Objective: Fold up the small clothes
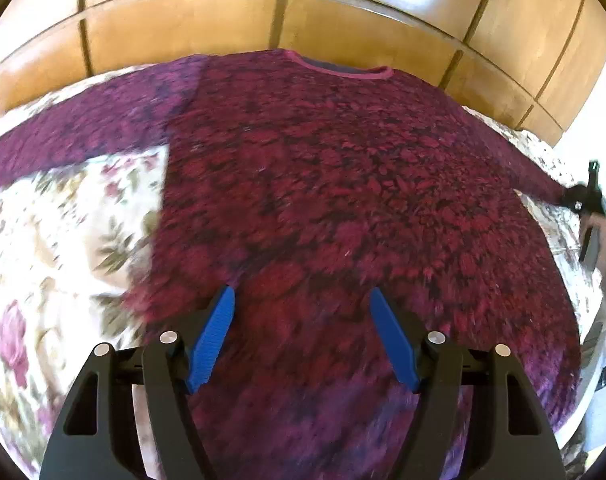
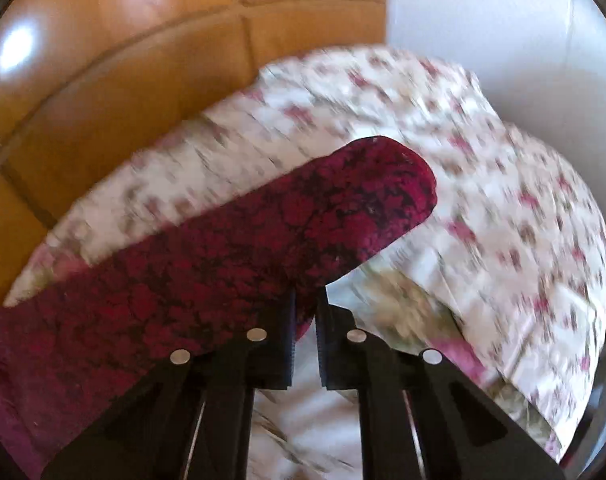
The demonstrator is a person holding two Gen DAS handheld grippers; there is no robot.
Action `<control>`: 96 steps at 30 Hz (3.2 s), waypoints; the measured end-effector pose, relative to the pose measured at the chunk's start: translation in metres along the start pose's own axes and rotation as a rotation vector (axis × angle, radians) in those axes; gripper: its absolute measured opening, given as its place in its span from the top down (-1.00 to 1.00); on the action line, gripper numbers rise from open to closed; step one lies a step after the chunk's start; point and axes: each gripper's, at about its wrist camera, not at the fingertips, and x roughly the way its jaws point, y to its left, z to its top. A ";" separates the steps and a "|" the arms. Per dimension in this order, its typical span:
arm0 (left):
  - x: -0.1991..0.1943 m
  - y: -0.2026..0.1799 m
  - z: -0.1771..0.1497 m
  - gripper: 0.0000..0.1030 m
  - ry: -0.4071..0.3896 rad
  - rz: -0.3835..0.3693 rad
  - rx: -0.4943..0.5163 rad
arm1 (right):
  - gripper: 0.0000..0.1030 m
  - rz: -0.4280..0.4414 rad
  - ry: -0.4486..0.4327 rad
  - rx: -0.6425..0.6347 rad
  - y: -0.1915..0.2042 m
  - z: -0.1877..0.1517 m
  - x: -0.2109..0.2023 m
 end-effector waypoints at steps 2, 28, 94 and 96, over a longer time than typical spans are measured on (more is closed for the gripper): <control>-0.013 0.008 -0.005 -0.34 -0.005 0.007 -0.015 | 0.85 0.012 -0.002 -0.002 -0.002 -0.011 0.000; -0.051 0.069 -0.080 0.61 0.019 -0.165 -0.176 | 0.20 0.654 0.330 -0.365 0.048 -0.253 -0.165; 0.028 -0.020 0.009 -0.64 -0.045 -0.057 0.058 | 0.82 0.122 -0.059 0.271 -0.040 -0.008 -0.026; 0.025 -0.019 0.010 -0.66 -0.046 -0.075 0.046 | 0.82 0.165 -0.099 0.198 -0.020 -0.001 -0.052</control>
